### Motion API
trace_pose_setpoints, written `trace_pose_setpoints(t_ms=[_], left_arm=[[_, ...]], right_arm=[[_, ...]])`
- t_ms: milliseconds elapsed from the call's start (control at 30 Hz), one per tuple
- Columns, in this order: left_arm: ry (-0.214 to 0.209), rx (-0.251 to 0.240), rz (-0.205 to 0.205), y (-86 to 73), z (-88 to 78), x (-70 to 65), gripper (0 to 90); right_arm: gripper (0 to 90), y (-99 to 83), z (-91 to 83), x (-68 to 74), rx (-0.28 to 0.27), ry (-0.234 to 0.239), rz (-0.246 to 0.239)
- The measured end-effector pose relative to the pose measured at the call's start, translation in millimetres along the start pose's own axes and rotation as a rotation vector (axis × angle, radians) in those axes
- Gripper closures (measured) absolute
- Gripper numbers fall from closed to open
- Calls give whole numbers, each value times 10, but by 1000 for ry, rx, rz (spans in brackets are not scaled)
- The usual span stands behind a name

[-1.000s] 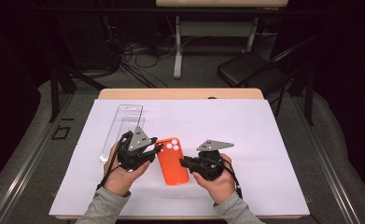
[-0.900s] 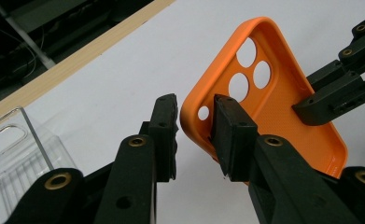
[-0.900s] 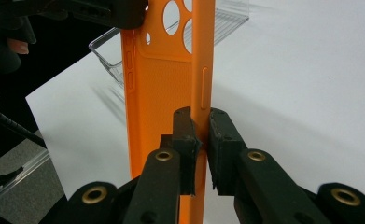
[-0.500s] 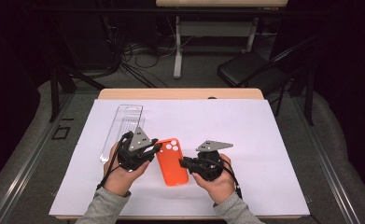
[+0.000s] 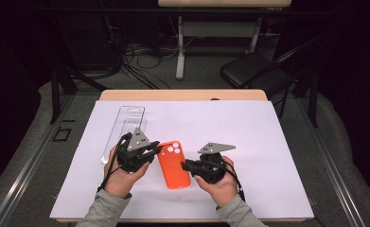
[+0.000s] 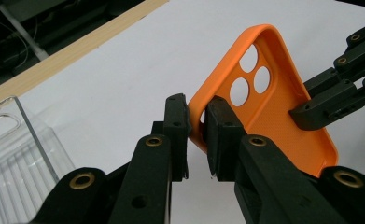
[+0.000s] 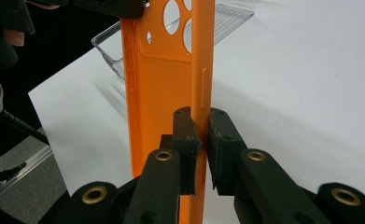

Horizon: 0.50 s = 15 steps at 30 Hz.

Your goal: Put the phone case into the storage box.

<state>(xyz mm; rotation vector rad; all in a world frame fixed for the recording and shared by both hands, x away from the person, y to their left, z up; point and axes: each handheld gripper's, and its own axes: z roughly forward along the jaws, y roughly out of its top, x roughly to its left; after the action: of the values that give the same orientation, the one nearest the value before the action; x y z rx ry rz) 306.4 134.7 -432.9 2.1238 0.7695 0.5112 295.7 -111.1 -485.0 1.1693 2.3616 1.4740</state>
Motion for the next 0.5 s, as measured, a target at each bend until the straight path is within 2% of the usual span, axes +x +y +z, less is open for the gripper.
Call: trace_pose_setpoints(t_ms=[267,500], left_arm=[[-10,-7,-49,-15,-7,7,801],[-13,-8,-57,-15,-13,10,804]], right_arm=[[825,2,-4,4,-1,3,1],[824,0,0,0,0,7,1]])
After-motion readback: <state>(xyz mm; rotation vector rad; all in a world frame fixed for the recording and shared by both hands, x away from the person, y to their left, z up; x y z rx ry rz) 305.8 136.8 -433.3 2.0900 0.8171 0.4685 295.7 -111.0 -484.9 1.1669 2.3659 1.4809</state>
